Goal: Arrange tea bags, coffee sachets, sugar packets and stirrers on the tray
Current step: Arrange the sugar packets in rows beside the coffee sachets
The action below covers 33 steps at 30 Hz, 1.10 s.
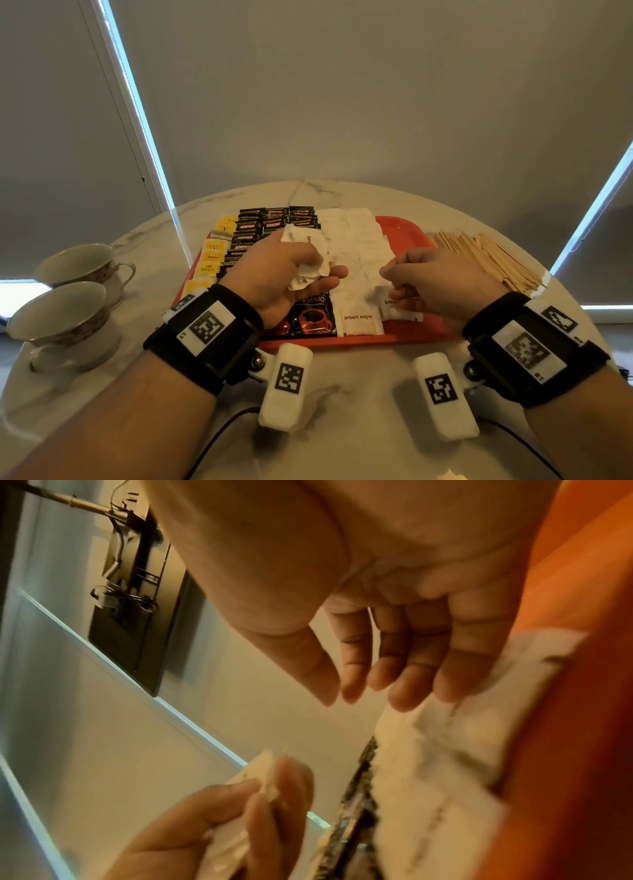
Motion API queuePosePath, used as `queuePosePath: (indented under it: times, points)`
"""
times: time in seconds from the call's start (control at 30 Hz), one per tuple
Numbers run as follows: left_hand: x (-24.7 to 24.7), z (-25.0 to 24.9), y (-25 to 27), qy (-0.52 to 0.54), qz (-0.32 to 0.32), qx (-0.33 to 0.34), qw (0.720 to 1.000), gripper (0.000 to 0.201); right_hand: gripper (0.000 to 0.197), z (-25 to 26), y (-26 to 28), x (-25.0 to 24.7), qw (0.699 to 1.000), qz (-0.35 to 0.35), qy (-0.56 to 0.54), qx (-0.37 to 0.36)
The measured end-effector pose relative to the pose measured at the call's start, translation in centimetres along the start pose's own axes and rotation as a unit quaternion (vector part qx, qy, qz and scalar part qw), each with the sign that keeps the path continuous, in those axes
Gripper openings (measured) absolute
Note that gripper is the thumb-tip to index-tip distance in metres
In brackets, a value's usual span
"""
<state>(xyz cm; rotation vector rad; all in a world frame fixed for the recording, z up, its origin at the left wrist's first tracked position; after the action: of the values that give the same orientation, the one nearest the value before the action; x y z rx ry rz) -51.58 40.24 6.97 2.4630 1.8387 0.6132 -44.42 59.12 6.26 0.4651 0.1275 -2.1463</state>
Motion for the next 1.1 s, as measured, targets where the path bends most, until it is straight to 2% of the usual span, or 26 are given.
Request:
queuePosePath:
  times: [0.13,0.23,0.4,0.53,0.63,0.7,0.83,0.97,1.1]
  points:
    - [0.8,0.2,0.3,-0.044,0.050,0.019,0.998,0.040,0.018,3.5,0.9,2.3,0.995,0.056,-0.065,-0.051]
    - [0.9,0.3,0.5,-0.051,0.052,0.023,0.997,0.037,0.009,4.7,1.1,3.7,0.992,0.067,-0.085,-0.068]
    - [0.9,-0.2,0.6,-0.038,0.053,0.031,0.997,0.035,0.014,3.4,1.1,4.5,0.985,0.090,-0.147,-0.028]
    - [1.4,0.2,0.8,-0.037,0.066,0.013,0.997,0.037,0.007,2.9,0.4,3.9,0.974,0.053,-0.222,-0.002]
    - [0.6,0.3,0.2,-0.044,0.029,0.018,0.998,0.037,0.008,2.4,0.0,3.8,0.965,0.036,-0.258,0.016]
    - [-0.2,0.2,-0.3,-0.059,-0.010,0.033,0.998,0.034,0.008,2.1,-0.2,3.7,0.965,0.028,-0.259,0.012]
    - [-0.7,-0.3,-0.6,-0.082,-0.057,0.066,0.993,0.013,0.009,2.2,-0.3,3.7,0.969,0.028,-0.244,-0.022]
    - [0.3,-0.5,0.1,-0.121,-0.024,0.094,0.988,0.035,0.014,3.0,0.3,4.1,0.971,0.059,-0.215,-0.081]
    - [0.3,-0.7,0.2,-0.115,-0.003,0.108,0.987,0.031,0.021,3.4,0.8,4.4,0.973,0.087,-0.180,-0.116]
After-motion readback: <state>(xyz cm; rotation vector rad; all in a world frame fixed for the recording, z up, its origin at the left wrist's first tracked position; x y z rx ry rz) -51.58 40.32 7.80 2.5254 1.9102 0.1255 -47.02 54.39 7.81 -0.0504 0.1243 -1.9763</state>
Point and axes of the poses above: each hand's wrist, its own y-axis away from the middle knuckle, its own x-axis out of the palm, z = x × y, the point moved 9 cm from there along -y, towards the middle knuckle, and after that the axes turned 14 degrees about -z, right-handed, at the moved point
